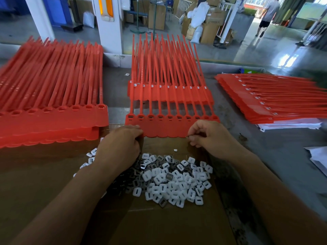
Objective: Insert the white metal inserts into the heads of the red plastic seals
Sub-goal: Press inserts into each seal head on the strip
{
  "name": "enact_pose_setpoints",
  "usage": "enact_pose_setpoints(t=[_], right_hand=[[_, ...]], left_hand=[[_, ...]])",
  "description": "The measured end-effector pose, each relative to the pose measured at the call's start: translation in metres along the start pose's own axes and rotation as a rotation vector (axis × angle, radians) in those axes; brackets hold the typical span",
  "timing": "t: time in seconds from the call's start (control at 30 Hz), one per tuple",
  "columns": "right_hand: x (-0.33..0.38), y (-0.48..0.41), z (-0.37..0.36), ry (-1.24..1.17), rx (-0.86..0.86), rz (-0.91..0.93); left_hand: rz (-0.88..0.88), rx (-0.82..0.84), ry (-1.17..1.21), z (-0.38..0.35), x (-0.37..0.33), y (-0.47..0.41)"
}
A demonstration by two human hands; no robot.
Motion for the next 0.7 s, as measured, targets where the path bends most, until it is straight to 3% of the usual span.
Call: enact_pose_setpoints(t=[0.47, 0.7], right_hand=[[-0.004, -0.001, 0.010, 0.066, -0.120, -0.006], [-0.028, -0.011, 0.048, 0.002, -0.293, -0.105]], left_hand=[[-0.002, 0.008, 0.002, 0.001, -0.001, 0.000], [-0.003, -0.009, 0.024, 0.002, -0.002, 0.002]])
Point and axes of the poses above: each hand's wrist, its own y-axis away from the middle knuckle, its own z-axis out of the back of the hand, x = y × z, the point moved 6 cm from there along -y, towards the middle knuckle, and after that the axes turned 12 degrees about x, right-handed, at the moved point
